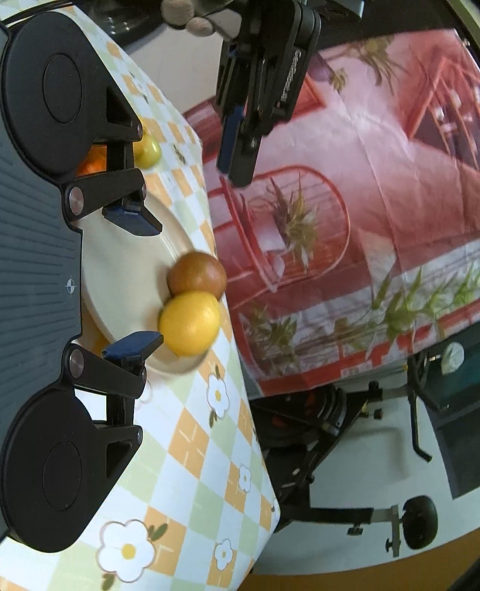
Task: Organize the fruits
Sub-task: 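Lower the lemon onto the plate beside the apple and open the left tool, then withdraw the open left tool from the plate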
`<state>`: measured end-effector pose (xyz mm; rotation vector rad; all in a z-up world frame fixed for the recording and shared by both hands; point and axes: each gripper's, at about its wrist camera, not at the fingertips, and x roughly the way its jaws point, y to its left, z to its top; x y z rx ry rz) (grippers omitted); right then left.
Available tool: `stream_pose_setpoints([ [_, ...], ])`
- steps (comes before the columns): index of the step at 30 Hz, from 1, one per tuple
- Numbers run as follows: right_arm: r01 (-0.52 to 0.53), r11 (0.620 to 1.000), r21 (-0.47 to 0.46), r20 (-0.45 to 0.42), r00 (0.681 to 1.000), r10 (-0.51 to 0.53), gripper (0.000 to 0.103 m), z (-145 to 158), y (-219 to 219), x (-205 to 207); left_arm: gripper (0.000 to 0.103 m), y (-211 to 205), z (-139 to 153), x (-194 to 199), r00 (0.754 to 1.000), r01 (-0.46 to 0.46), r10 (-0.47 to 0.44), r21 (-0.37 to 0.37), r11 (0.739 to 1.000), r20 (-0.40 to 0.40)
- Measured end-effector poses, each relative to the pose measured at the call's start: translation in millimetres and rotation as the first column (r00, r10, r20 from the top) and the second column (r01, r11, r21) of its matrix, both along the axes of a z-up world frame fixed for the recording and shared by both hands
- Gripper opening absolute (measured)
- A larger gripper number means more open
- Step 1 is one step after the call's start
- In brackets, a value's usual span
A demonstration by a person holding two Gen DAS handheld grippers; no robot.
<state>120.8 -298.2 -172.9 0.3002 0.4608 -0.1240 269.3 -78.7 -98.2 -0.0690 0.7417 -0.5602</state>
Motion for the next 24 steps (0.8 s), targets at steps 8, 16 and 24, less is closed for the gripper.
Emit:
stream_pose_setpoints([
  [8, -0.093, 0.995, -0.031, -0.043, 0.995, 0.092, 0.054, -7, 35, -15, 0.026, 80, 15, -40, 0.980, -0.191, 0.191, -0.011, 0.982, 0.059],
  [16, -0.284, 0.943, -0.172, -0.120, 0.956, 0.266, 0.052, -10, 78, -16, 0.026, 127, -5, -73, 0.938, -0.343, 0.344, -0.033, 0.939, 0.037],
  [24, -0.360, 0.922, -0.139, -0.181, 0.925, 0.334, 0.049, -12, 83, -5, 0.026, 138, -15, -95, 0.915, -0.395, 0.394, -0.008, 0.919, 0.085],
])
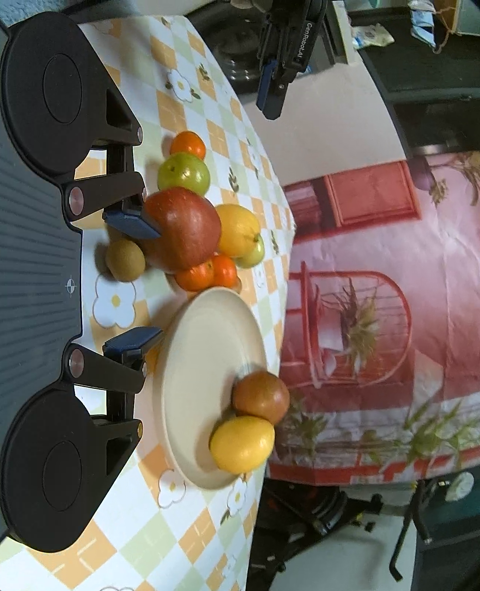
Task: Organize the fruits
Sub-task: 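Withdraw the open left tool from the plate, then grasp the small tangerine with the left tool while the right tool grasps the brown kiwi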
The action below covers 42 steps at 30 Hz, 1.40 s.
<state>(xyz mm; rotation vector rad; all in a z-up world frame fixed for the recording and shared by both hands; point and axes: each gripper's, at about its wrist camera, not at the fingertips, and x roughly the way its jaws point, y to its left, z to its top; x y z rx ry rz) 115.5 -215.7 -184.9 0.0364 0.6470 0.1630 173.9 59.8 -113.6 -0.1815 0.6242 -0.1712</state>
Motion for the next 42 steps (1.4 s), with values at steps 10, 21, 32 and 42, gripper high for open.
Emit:
stream_pose_setpoints([
  [10, -0.058, 0.998, 0.002, -0.080, 0.995, 0.058, 0.030, -7, 4, 11, 0.026, 9, -12, -9, 1.000, 0.013, -0.013, -0.012, 1.000, -0.009],
  [21, -0.079, 0.996, -0.030, -0.106, 0.992, 0.075, 0.028, -9, 10, 13, 0.026, 2, -19, -13, 0.999, 0.032, -0.032, 0.002, 0.999, -0.035],
  [32, -0.020, 1.000, 0.002, -0.026, 0.999, 0.020, 0.026, -4, 0, 5, 0.028, -11, -34, -10, 0.991, 0.113, -0.110, 0.037, 0.993, -0.082],
  [42, 0.051, 0.996, 0.069, 0.007, 0.999, -0.051, 0.026, -1, -17, 0, 0.029, -31, -52, -10, 0.973, 0.220, -0.203, 0.162, 0.962, -0.113],
])
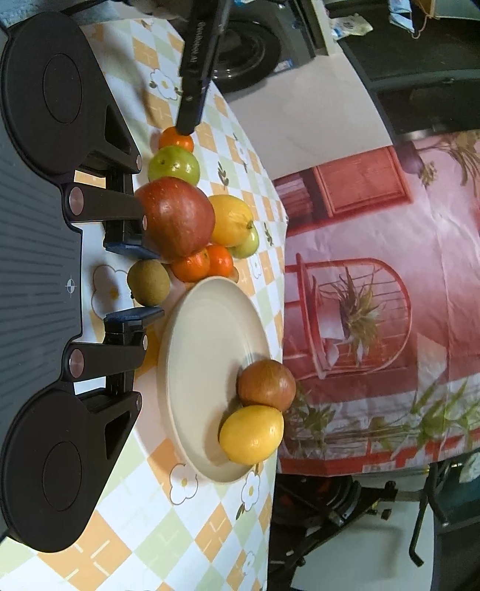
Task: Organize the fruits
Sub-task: 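Grasp the small tangerine with the left tool while the right tool grasps the brown kiwi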
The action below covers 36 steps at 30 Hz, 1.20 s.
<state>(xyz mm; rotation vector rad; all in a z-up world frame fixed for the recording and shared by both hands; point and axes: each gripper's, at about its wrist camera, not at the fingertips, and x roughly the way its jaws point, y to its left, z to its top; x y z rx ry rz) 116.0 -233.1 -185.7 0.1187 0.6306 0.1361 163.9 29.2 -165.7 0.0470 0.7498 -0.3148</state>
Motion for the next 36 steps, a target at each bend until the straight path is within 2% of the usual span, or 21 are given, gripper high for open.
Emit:
stream_pose_setpoints([
  [3, 0.004, 1.000, 0.007, 0.001, 1.000, -0.004, 0.026, 0, -1, 0, 0.036, 1, -3, 2, 1.000, 0.007, -0.007, 0.017, 1.000, -0.002],
  [5, 0.006, 1.000, 0.014, 0.002, 1.000, -0.006, 0.026, -1, -2, 0, 0.046, 2, -4, 3, 1.000, 0.004, -0.004, 0.023, 1.000, 0.003],
  [7, 0.008, 1.000, 0.018, 0.001, 1.000, -0.008, 0.026, -1, -2, 0, 0.048, 4, -4, 5, 1.000, 0.002, -0.002, 0.021, 1.000, 0.001],
  [22, 0.015, 0.999, 0.033, -0.005, 1.000, -0.014, 0.026, -3, -2, 3, 0.048, 7, -11, 19, 0.998, 0.033, -0.036, -0.073, 0.997, -0.045],
  [28, 0.015, 0.999, 0.034, -0.005, 1.000, -0.014, 0.026, -3, -2, 3, 0.037, 1, -13, 14, 0.997, 0.065, -0.068, -0.064, 0.996, -0.041],
  [32, 0.014, 0.999, 0.034, -0.006, 1.000, -0.014, 0.026, -3, -2, 3, 0.037, -6, -13, 7, 0.997, 0.080, -0.080, -0.015, 0.997, -0.019],
  [36, 0.015, 0.999, 0.035, -0.005, 1.000, -0.015, 0.026, -3, -2, 3, 0.037, -6, -13, 5, 0.997, 0.078, -0.078, -0.007, 0.997, -0.012],
])
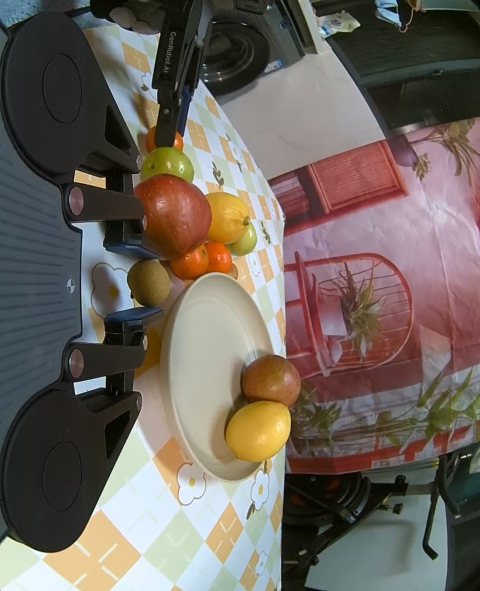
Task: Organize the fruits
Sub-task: 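Grasp the small tangerine with the left tool while the right tool grasps the brown kiwi, then carry the tangerine over the plate with the left tool while the right tool sets the kiwi on the plate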
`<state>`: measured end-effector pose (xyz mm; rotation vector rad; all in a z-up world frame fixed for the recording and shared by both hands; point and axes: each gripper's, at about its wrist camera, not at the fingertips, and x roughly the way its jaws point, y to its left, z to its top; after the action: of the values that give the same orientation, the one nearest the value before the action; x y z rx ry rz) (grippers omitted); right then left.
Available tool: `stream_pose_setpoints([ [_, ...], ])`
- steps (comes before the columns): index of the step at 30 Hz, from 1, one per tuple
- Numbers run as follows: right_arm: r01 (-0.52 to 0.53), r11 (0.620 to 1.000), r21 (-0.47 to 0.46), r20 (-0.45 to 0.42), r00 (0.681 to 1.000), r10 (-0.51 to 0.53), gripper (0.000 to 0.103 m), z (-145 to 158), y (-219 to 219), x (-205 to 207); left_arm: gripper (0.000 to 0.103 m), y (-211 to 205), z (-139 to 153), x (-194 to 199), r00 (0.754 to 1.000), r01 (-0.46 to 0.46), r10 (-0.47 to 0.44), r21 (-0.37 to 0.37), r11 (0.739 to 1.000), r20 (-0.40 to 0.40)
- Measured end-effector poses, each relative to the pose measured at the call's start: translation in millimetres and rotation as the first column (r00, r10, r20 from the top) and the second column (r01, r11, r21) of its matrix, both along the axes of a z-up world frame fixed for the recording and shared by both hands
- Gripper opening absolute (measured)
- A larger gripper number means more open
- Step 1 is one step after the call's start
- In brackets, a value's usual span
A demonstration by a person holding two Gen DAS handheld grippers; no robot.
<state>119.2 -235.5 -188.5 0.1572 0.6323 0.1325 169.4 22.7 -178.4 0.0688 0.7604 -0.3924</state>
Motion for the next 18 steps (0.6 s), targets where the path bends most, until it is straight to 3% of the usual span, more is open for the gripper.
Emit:
stream_pose_setpoints([
  [10, 0.000, 1.000, 0.001, 0.000, 1.000, 0.000, 0.026, 0, -1, 0, 0.036, 0, 1, -1, 1.000, -0.003, 0.003, 0.001, 1.000, 0.006],
  [18, 0.005, 1.000, -0.001, 0.012, 1.000, -0.005, 0.026, -1, -1, -2, 0.036, 7, 18, -7, 0.997, -0.044, 0.047, -0.037, 0.998, 0.065],
])
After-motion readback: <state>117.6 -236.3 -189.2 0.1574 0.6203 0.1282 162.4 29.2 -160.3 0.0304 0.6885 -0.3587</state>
